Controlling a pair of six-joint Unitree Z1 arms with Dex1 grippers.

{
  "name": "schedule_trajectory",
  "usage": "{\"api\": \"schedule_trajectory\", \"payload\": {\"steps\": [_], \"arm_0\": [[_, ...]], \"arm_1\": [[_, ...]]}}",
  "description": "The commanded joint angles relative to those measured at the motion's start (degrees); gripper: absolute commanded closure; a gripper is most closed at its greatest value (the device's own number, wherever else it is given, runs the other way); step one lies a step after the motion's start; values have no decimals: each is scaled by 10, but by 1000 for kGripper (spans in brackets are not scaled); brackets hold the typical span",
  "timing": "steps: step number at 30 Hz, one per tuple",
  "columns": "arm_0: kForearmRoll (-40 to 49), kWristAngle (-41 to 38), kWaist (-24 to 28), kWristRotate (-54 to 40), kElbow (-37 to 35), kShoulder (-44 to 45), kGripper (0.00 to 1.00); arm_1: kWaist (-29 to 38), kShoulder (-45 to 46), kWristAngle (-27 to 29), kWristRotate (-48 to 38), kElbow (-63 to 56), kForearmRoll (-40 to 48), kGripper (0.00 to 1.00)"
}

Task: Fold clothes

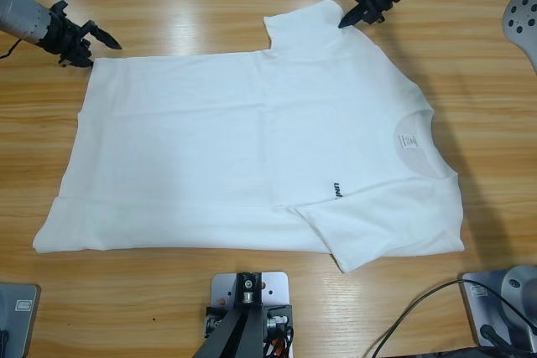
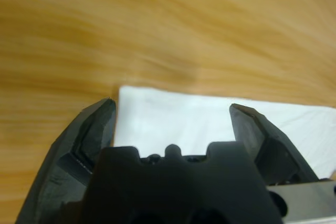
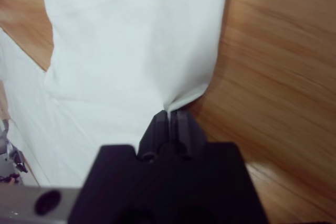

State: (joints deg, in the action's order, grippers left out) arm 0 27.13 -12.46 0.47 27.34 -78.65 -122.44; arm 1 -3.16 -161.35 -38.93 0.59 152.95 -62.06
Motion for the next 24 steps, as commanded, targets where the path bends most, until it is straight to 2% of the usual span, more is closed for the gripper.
{"api": "schedule_trajectory", "payload": {"steps": [1, 3, 5, 6, 7, 22, 23, 24], "arm_0": [[26, 3, -13, 1, 10, -39, 407], [25, 13, -13, -1, 8, -40, 614], [25, 19, -13, -2, 5, -41, 948], [25, 21, -13, -2, 4, -42, 999], [25, 23, -13, -2, 3, -43, 1000], [42, 49, -26, -37, 8, -36, 1000], [52, 54, -26, -39, 6, -35, 825], [60, 67, -30, -51, 4, -33, 422]], "arm_1": [[-3, -68, 19, 1, 162, -12, 1000], [-3, -69, 19, 1, 162, -12, 1000], [-3, -69, 18, 1, 163, -12, 1000], [-3, -69, 18, 1, 163, -12, 1000], [-3, -69, 18, 1, 163, -13, 1000], [-3, -70, 17, 0, 165, -14, 1000], [-3, -70, 17, 0, 165, -14, 1000], [-3, -70, 17, 0, 165, -14, 1000]]}}
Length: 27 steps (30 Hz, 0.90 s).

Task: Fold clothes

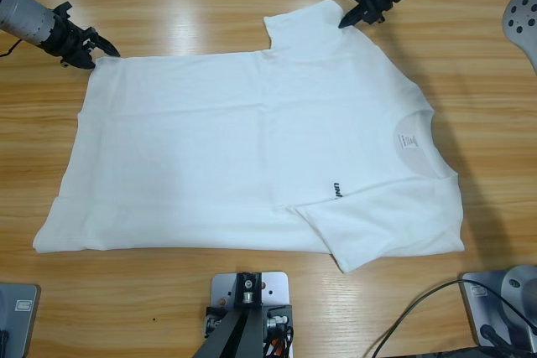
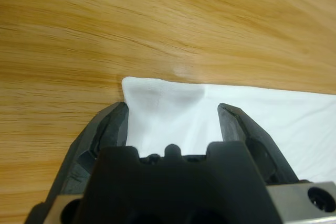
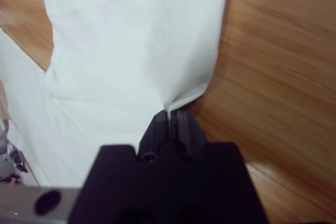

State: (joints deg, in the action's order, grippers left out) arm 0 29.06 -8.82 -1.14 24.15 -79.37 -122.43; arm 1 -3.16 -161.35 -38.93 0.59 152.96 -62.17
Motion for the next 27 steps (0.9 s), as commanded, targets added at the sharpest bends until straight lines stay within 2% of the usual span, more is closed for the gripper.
{"api": "schedule_trajectory", "payload": {"steps": [1, 2, 4, 8, 12, 16, 18, 19, 20, 27], "arm_0": [[48, 49, -18, -43, 11, -31, 110], [53, 59, -22, -56, 10, -30, 26], [57, 73, -28, -66, 10, -25, 8], [63, 130, -49, -79, 3, -2, 0], [65, 137, -51, -78, -2, -8, 18], [65, 113, -44, -76, 2, -30, 263], [63, 88, -37, -76, 0, -35, 590], [61, 80, -35, -75, -3, -35, 882], [60, 75, -33, -75, -7, -35, 1000], [57, 57, -31, -73, -26, -38, 1000]], "arm_1": [[-3, -70, 17, 0, 165, -13, 1000], [-3, -70, 17, 0, 165, -13, 1000], [-3, -70, 17, 0, 165, -14, 1000], [-3, -71, 16, 0, 166, -14, 1000], [-3, -71, 16, 0, 165, -14, 1000], [-3, -71, 16, 0, 165, -14, 1000], [-3, -71, 16, 0, 165, -14, 1000], [-3, -71, 16, 0, 165, -14, 1000], [-3, -72, 16, -1, 165, -14, 1000], [-3, -72, 15, -1, 166, -14, 1000]]}}
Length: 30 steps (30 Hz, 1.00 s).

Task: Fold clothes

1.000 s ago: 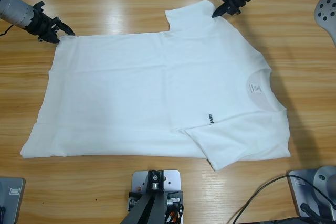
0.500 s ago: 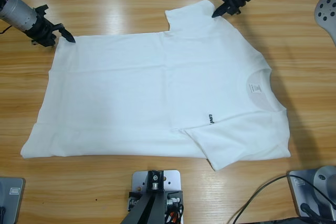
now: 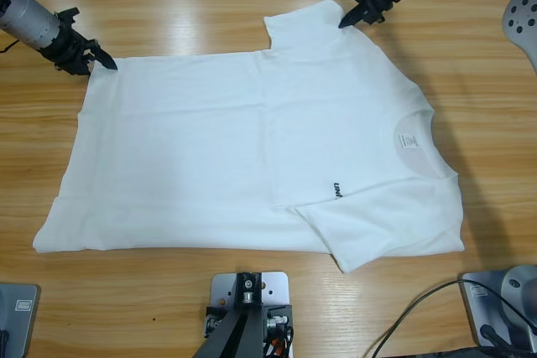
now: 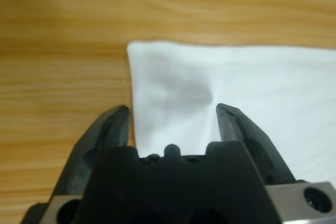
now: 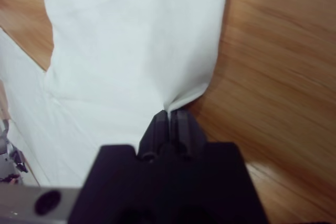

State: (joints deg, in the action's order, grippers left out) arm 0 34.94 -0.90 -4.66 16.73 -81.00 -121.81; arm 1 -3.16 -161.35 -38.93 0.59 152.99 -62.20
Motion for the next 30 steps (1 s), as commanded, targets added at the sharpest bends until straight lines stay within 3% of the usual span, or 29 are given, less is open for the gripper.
{"api": "schedule_trajectory", "payload": {"steps": [1, 22, 30], "arm_0": [[-2, -22, 4, 3, -10, -43, 1000], [-17, -44, 11, 5, -6, -13, 1000], [-13, -96, 14, 20, 41, 18, 1000]], "arm_1": [[-3, -72, 15, -1, 166, -13, 1000], [-4, -73, 11, -2, 168, -16, 1000], [0, -20, 29, 4, 168, -64, 1000]]}}
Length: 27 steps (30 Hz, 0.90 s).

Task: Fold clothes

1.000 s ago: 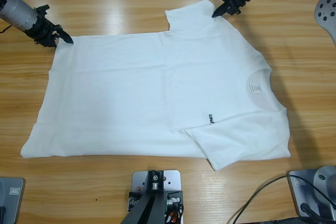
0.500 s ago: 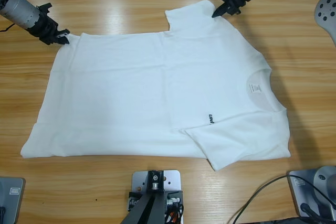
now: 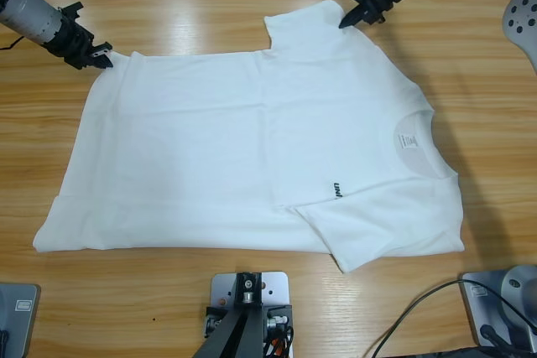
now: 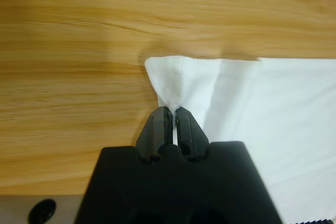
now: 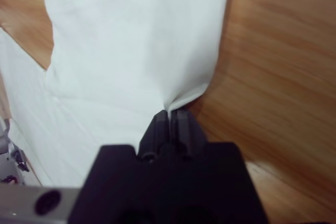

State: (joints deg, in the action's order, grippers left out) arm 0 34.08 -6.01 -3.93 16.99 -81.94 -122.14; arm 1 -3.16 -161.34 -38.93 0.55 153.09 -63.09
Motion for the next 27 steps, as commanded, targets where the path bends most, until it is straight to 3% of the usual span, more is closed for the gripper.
{"api": "schedule_trajectory", "payload": {"steps": [1, 14, 27], "arm_0": [[-4, -52, 9, 23, 59, 24, 1000], [4, -71, 23, 24, 121, 90, 1000], [3, -94, 23, 21, 191, 165, 1000]], "arm_1": [[0, -12, 29, 7, 165, -70, 1000], [32, 132, 25, 18, 86, -149, 1000], [59, 294, 25, 19, -245, -194, 1000]]}}
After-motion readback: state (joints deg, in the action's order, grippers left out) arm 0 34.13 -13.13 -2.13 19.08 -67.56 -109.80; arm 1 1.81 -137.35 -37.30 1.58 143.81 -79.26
